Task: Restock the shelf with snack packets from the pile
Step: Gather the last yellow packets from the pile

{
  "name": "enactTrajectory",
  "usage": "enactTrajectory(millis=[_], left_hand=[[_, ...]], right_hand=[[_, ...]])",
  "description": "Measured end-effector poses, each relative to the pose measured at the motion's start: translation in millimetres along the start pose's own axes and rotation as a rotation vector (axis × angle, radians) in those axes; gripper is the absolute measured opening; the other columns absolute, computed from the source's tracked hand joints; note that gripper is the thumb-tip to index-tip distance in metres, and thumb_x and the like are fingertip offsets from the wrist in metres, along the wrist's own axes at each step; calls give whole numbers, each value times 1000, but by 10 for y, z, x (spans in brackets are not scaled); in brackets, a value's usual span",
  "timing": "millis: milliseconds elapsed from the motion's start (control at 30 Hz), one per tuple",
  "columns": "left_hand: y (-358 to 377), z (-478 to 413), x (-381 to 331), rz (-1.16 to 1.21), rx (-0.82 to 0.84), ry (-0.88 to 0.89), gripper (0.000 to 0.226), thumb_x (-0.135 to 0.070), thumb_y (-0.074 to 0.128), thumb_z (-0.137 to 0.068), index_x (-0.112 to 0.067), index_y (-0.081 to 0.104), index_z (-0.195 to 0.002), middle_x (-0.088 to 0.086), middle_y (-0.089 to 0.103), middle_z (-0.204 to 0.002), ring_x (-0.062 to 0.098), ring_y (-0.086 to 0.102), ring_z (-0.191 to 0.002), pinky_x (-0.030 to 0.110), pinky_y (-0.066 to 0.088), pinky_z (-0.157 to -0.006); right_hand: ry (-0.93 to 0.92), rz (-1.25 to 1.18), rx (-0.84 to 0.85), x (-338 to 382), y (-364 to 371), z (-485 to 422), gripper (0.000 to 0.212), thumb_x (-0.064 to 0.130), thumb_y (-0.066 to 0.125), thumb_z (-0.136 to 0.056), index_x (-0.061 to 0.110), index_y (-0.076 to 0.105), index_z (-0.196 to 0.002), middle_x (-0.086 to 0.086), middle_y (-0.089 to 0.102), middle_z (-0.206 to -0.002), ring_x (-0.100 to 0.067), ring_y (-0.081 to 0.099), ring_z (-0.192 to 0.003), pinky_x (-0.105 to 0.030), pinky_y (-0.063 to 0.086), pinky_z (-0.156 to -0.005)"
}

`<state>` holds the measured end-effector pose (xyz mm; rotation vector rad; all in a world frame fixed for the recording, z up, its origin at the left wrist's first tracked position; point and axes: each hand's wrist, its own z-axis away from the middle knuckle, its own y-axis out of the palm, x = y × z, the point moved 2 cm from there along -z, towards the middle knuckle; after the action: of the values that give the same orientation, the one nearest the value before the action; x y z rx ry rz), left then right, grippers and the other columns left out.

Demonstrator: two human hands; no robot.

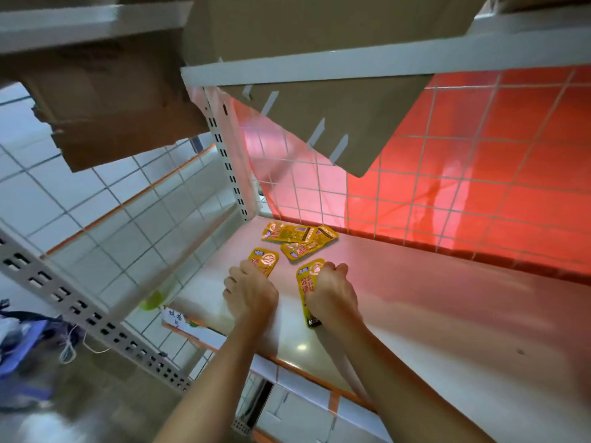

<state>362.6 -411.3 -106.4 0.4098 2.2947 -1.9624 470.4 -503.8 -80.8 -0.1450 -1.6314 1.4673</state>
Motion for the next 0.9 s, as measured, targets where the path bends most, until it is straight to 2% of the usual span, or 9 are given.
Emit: enactTrajectory(millis=[67, 167, 300, 400, 533, 633, 700, 833, 900], left_hand=[[-44, 111, -40, 8, 17, 35, 33, -16, 54, -82, -5, 45, -112, 18, 50, -111, 39, 54, -98, 41, 47, -79], [-118, 237, -132, 21, 126, 25, 52, -26, 59, -82, -10, 39, -127, 18, 49, -117, 39, 51, -108, 43, 46, -87], [-146, 572, -392, -43, 175, 132, 35, -29, 55, -83, -11, 52, -113, 12, 55, -113, 35, 50, -110, 39, 46, -87], [-131, 810, -599, -35, 162, 186, 36, -30, 55, -84, -11, 52, -114, 12, 55, -113, 34, 50, -109, 38, 47, -86], [-141, 1074, -951, 122, 215, 194, 55, -44, 64, -83, -7, 46, -120, 16, 49, -118, 38, 52, -111, 41, 46, -90], [-126, 1333, -1275, 281, 257, 240, 48, -34, 66, -84, -5, 45, -117, 15, 43, -116, 42, 58, -101, 42, 46, -84], [-95, 1529, -1523, 354, 305, 266, 46, -25, 65, -83, -8, 44, -120, 15, 43, -115, 43, 59, -99, 43, 47, -82], [-33, 1908, -2001, 568, 383, 352, 73, -23, 63, -82, -21, 27, -145, 17, 53, -116, 41, 58, -102, 43, 47, -85], [-7, 2080, -2269, 663, 440, 416, 65, -26, 60, -80, -20, 36, -140, 16, 58, -113, 38, 60, -101, 42, 49, -85]], right_hand=[[0, -34, -19, -104, -44, 69, 43, 14, 61, -83, 10, 41, -121, -10, 41, -118, -34, 61, -105, -39, 48, -87], [12, -90, -43, -259, -88, 185, 45, 15, 61, -83, 11, 39, -122, -10, 42, -118, -37, 59, -106, -40, 45, -90], [24, -124, -78, -545, -171, 325, 47, 17, 61, -81, 12, 37, -121, -11, 50, -118, -37, 58, -107, -38, 46, -85], [69, -161, -115, -808, -301, 378, 47, 18, 62, -79, 15, 37, -119, -11, 58, -114, -36, 60, -103, -35, 46, -78], [114, -222, -153, -1173, -505, 470, 44, 17, 59, -79, 19, 37, -118, -12, 62, -109, -37, 62, -97, -31, 38, -67], [130, -275, -181, -1435, -684, 554, 46, 20, 58, -78, 23, 36, -118, -10, 62, -108, -35, 62, -94, -32, 41, -66], [153, -281, -207, -1633, -864, 597, 49, 20, 57, -79, 22, 37, -124, -11, 61, -112, -36, 61, -98, -36, 45, -72], [219, -280, -300, -2034, -1260, 669, 54, 17, 56, -82, 17, 36, -131, -13, 58, -119, -36, 59, -107, -39, 46, -81], [259, -291, -351, -2267, -1463, 718, 51, 16, 56, -84, 15, 36, -131, -14, 58, -120, -35, 59, -107, -39, 45, -82]])
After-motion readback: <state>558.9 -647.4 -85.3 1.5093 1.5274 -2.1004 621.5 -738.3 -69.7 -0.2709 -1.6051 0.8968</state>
